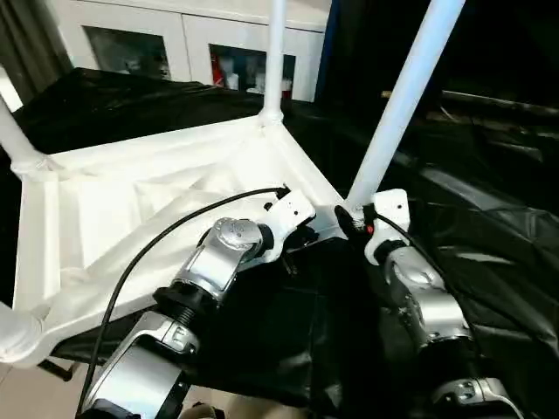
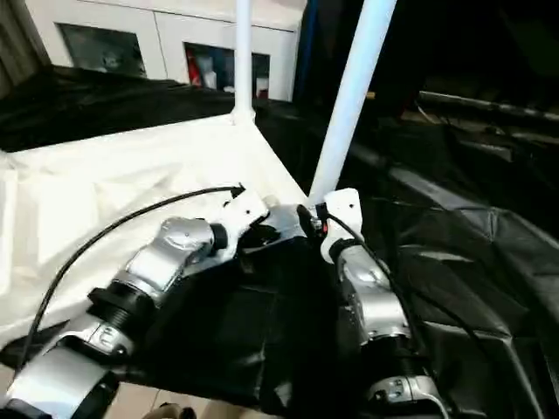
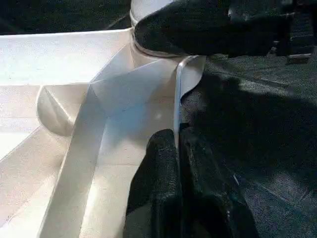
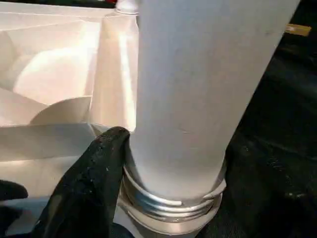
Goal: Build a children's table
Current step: Rotate leg to tighten
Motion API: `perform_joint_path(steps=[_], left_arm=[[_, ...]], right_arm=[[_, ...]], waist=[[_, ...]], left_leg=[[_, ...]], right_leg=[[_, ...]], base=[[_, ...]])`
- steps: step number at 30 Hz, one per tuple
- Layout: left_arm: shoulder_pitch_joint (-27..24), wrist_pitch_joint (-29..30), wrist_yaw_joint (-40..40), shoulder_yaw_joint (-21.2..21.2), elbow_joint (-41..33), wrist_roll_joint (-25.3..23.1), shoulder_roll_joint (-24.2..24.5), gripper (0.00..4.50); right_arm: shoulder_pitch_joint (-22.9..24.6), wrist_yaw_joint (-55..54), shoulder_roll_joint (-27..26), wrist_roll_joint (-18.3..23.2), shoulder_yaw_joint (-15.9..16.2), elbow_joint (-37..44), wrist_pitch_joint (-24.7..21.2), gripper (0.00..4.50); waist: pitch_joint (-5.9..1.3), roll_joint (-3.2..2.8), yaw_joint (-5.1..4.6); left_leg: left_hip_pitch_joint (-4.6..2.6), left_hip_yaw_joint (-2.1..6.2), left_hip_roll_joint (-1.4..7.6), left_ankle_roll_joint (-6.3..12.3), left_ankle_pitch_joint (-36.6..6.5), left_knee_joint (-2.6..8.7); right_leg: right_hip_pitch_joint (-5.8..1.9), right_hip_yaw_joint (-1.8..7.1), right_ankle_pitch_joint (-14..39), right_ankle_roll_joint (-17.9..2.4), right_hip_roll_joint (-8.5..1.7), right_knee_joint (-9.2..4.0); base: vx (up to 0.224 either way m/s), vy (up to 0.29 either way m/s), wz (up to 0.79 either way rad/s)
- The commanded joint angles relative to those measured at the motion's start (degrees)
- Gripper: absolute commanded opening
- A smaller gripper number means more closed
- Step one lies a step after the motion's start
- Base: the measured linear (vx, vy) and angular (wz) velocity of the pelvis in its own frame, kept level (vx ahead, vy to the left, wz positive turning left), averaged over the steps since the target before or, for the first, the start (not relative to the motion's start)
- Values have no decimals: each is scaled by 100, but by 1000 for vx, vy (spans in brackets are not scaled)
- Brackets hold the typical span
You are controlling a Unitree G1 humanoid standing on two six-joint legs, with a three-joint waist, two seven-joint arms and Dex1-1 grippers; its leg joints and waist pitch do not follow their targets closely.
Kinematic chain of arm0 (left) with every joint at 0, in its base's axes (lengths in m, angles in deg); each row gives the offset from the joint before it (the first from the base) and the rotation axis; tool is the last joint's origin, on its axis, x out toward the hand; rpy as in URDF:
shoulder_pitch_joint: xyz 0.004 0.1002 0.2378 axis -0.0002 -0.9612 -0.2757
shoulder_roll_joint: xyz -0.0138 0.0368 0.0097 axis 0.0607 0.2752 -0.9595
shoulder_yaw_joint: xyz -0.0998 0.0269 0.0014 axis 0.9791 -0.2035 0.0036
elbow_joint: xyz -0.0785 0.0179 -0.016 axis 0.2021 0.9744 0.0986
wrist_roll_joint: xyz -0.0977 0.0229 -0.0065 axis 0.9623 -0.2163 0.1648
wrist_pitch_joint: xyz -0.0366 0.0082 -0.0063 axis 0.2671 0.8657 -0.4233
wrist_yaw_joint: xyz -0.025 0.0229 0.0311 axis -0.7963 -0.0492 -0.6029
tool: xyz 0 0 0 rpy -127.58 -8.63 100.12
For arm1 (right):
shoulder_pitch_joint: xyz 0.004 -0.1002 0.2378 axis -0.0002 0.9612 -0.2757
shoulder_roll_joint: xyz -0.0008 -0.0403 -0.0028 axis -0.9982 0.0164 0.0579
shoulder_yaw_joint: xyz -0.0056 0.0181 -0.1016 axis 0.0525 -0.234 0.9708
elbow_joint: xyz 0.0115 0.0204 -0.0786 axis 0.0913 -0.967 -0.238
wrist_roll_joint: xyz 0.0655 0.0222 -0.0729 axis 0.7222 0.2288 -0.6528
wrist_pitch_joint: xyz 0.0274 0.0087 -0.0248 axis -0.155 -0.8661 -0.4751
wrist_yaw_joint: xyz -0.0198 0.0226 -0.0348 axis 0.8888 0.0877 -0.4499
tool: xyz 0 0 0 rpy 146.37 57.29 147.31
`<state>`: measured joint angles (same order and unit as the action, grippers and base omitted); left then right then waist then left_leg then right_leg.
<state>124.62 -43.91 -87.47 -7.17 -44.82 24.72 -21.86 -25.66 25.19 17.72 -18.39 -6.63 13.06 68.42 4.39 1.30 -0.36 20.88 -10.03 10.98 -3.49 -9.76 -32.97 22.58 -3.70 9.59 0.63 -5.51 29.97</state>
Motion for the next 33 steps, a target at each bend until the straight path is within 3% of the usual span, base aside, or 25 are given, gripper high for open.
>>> perform_joint_path(steps=[1, 3, 5, 7, 9, 12, 14, 17, 19, 21, 24, 26, 29, 33], left_arm=[[-35, -86, 331, -64, 141, 97, -325, 0], [-53, -175, 189, -55, 153, 83, -237, 0], [-81, -248, 28, -59, 126, 83, -125, 0], [-131, -338, -233, -65, 60, 81, 86, 0], [-191, -395, -649, -78, -51, 99, 401, 0], [-220, -439, -1035, -84, -145, 155, 659, 0], [-232, -471, -1303, -93, -210, 212, 807, 0], [-269, -583, -1864, -141, -337, 338, 1055, 0], [-303, -663, -2248, -177, -438, 427, 1218, 0], [-334, -771, -2522, -208, -520, 498, 1341, 0], [-353, -830, -2709, -221, -576, 564, 1420, 0], [-388, -806, -2960, -226, -698, 689, 1479, 0], [-410, -774, -3078, -216, -766, 744, 1494, 0], [-421, -780, -3099, -205, -794, 749, 1479, 0]], right_arm=[[135, 371, -359, 32, 546, -155, -147, 342], [162, 427, -268, -20, 512, -54, -141, 372], [172, 602, -136, 23, 493, 55, -123, 381], [178, 1046, 171, 144, 469, 246, -122, 381], [190, 1896, 751, 280, 520, 505, -132, 381], [265, 2804, 1270, 522, 562, 841, -223, 381], [314, 3330, 1564, 707, 569, 1052, -316, 381], [382, 4114, 1996, 960, 603, 1337, -504, 381], [400, 4547, 2248, 1078, 655, 1465, -615, 381], [386, 4868, 2430, 1148, 719, 1499, -679, 381], [361, 5048, 2518, 1182, 766, 1527, -733, 381], [275, 5100, 2505, 1179, 776, 1473, -776, 381], [183, 5118, 2475, 1088, 834, 1319, -717, 381], [10, 4859, 2321, 915, 863, 1058, -580, 381]], waist=[[-219, 5, -68], [-218, 35, -61], [-215, 56, -60], [-226, 69, -55], [-246, 80, -5], [-238, 100, 38], [-229, 113, 67], [-253, 90, 107], [-255, 109, 128], [-272, 114, 138], [-292, 122, 147], [-287, 131, 145], [-313, 104, 154], [-296, 87, 184]], left_leg=[[-147, 174, 154, -40, -3397, 562], [-158, 148, 140, 11, -3327, 550], [-123, 144, 124, 68, -3236, 545], [-94, 146, 128, 117, -3113, 547], [-51, 108, 148, 243, -2690, 549], [-20, 60, 149, 409, -2397, 527], [-7, 51, 156, 444, -2291, 519], [8, 40, 194, 435, -1963, 513], [-15, 19, 194, 447, -1889, 493], [8, 9, 197, 466, -1704, 467], [18, -21, 190, 552, -1373, 421], [41, -18, 186, 546, -1301, 408], [23, -30, 201, 554, -1023, 385], [-8, -45, 207, 497, -1065, 395]], right_leg=[[-69, 27, 3243, -424, -217, -444], [-27, 68, 3181, -536, -236, -442], [-41, 74, 3276, -531, -247, -439], [-68, 83, 3262, -527, -268, -425], [-105, 139, 2850, -654, -281, -372], [-100, 177, 2650, -818, -278, -330], [-105, 195, 2715, -824, -283, -315], [-139, 208, 2347, -980, -272, -244], [-122, 216, 2219, -1047, -257, -230], [-125, 234, 1976, -1174, -254, -169], [-136, 236, 1473, -1368, -235, -97], [-145, 234, 1412, -1413, -231, -56], [-165, 226, 1018, -1550, -226, -5], [-154, 221, 1038, -1599, -209, -6]], base=[[0, 0, 0], [0, 0, 0], [0, 0, 0], [0, 0, 0], [0, 0, 0], [0, 0, 0], [11, -26, 2], [17, -35, 2], [0, 0, 0], [0, 0, 0], [63, -39, 6], [26, -14, 2], [0, 0, 0], [0, 0, 0]])
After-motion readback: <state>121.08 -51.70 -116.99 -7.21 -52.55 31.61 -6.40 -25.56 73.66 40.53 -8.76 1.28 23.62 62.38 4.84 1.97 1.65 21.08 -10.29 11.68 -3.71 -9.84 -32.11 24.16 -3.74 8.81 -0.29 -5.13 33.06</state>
